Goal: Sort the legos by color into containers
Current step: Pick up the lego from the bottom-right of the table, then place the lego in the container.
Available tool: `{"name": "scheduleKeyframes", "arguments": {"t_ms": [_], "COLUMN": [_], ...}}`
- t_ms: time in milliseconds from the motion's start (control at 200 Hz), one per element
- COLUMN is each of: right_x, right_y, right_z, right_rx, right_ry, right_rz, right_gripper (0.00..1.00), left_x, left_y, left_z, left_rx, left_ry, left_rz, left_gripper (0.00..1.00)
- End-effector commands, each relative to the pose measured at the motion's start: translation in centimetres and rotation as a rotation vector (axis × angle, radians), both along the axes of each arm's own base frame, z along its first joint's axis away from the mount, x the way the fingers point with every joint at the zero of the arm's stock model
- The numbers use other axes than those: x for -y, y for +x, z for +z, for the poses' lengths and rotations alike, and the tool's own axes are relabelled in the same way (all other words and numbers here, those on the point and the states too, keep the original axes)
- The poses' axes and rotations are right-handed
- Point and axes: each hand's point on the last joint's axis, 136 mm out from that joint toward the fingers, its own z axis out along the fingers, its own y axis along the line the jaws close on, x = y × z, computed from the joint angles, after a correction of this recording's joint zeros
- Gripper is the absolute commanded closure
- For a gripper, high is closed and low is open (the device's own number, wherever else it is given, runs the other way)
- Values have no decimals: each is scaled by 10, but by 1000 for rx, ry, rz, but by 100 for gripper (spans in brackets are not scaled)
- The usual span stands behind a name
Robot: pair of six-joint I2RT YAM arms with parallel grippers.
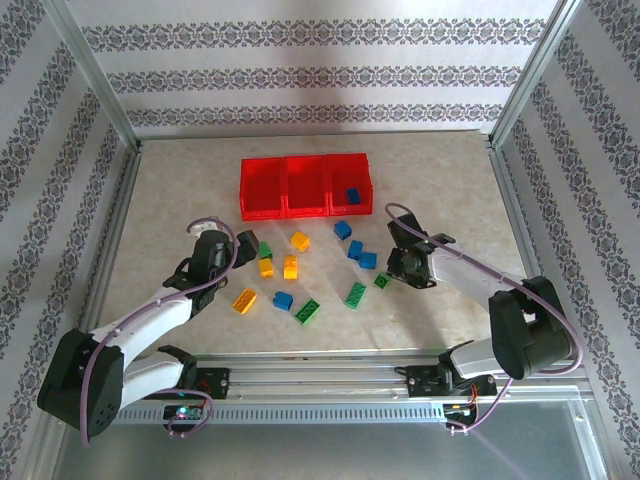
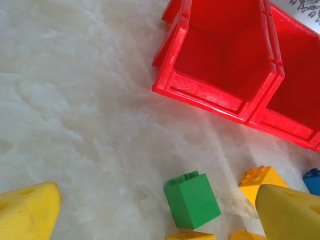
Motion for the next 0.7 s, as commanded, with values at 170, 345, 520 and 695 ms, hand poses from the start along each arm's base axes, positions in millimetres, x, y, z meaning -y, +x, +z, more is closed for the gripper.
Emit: {"name": "scheduleKeyframes", "arguments": {"t_ms": [170, 345, 520, 695], "right_x": [-21, -45, -66, -85], "right_y": [48, 87, 129, 167], "right_z": [46, 68, 81, 90], "right_rx": [133, 192, 235, 276], "right_ry": [-56, -56, -72, -73], "right_rz": [92, 162, 228, 271], "right_gripper": [73, 74, 74, 74], "left_x": [-4, -5, -6, -7], "left_y": [4, 3, 2, -1], "left_z": [12, 14, 16, 15], "left_rx": [36, 39, 42, 41], "left_ry": [12, 17, 23, 25], "left_rz": [14, 17, 12, 13], "left_gripper": [0, 0, 0, 0]}}
